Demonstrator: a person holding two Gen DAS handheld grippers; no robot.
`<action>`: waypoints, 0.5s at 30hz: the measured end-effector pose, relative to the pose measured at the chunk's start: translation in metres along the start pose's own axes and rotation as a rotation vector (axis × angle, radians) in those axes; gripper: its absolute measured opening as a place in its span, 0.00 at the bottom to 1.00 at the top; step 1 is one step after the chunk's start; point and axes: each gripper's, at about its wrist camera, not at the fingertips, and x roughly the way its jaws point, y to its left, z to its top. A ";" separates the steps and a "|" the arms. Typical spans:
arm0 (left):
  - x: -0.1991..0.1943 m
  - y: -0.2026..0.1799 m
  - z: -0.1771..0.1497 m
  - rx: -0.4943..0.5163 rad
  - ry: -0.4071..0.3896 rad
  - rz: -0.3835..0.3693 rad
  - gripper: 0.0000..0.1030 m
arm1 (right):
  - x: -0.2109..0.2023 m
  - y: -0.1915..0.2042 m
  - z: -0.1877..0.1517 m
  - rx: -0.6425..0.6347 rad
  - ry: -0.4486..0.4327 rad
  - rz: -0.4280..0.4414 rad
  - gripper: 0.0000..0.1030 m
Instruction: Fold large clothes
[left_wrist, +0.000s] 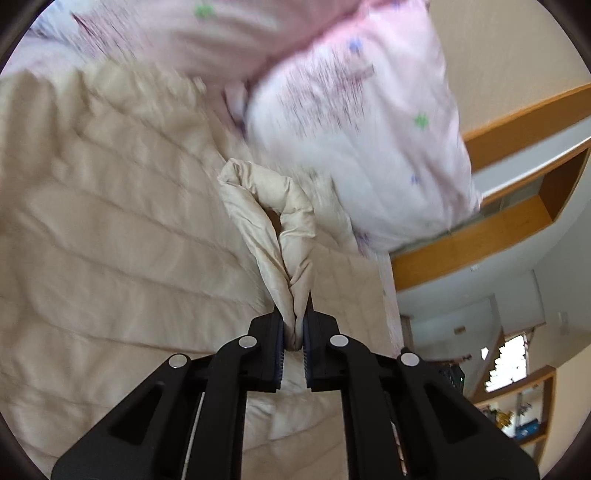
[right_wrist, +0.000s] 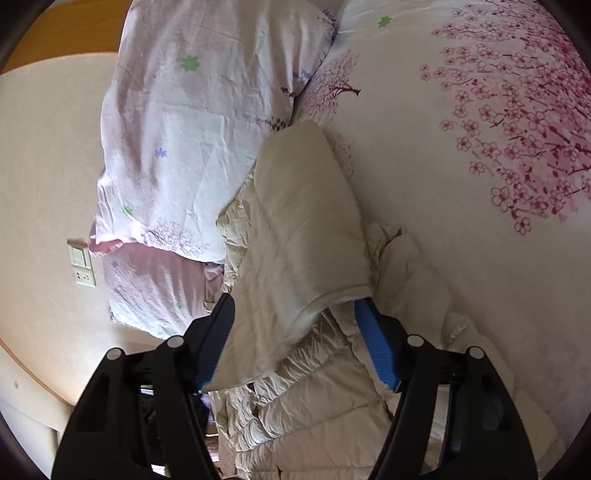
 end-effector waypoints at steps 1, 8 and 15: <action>-0.009 0.007 0.001 -0.002 -0.025 0.013 0.07 | 0.003 0.002 -0.001 0.000 0.009 -0.003 0.65; -0.021 0.039 0.005 -0.040 -0.046 0.081 0.07 | 0.024 0.012 -0.010 -0.011 0.026 -0.053 0.60; -0.006 0.045 -0.005 -0.013 -0.018 0.137 0.07 | 0.017 0.028 -0.012 -0.134 -0.129 -0.144 0.05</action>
